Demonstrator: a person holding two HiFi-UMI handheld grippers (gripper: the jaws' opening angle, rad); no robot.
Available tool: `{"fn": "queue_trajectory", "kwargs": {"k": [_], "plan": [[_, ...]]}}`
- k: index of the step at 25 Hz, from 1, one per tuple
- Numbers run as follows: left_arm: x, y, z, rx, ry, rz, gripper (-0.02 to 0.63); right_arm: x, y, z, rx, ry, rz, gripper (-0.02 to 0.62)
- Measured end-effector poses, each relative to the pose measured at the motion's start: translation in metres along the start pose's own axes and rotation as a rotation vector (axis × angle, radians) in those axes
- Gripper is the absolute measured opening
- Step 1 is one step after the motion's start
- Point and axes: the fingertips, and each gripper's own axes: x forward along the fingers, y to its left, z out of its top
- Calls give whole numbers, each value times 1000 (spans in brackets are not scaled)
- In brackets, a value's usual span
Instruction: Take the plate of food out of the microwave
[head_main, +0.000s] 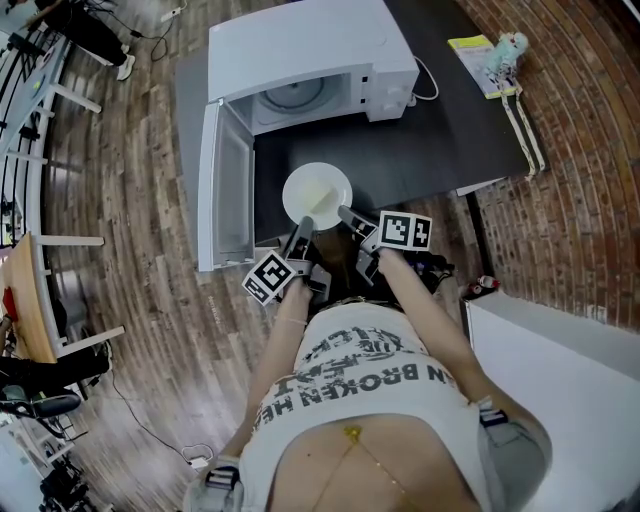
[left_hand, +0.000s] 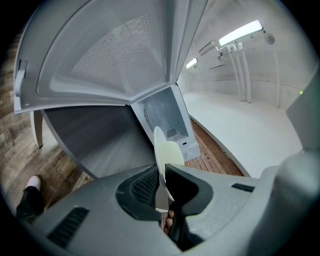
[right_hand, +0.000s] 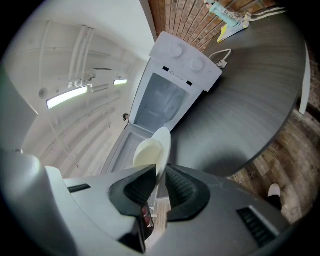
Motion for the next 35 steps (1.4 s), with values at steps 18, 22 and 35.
{"fn": "queue_trajectory", "kwargs": {"k": [18, 22, 35], "plan": [[0, -1, -5, -6, -7, -2, 41, -4, -1, 0, -5, 7, 8, 57], [0, 0, -6, -9, -8, -3, 41, -5, -3, 0, -5, 8, 9, 57], [-2, -1, -12, -10, -19, 10, 41, -9, -5, -1, -8, 22, 13, 57]]}}
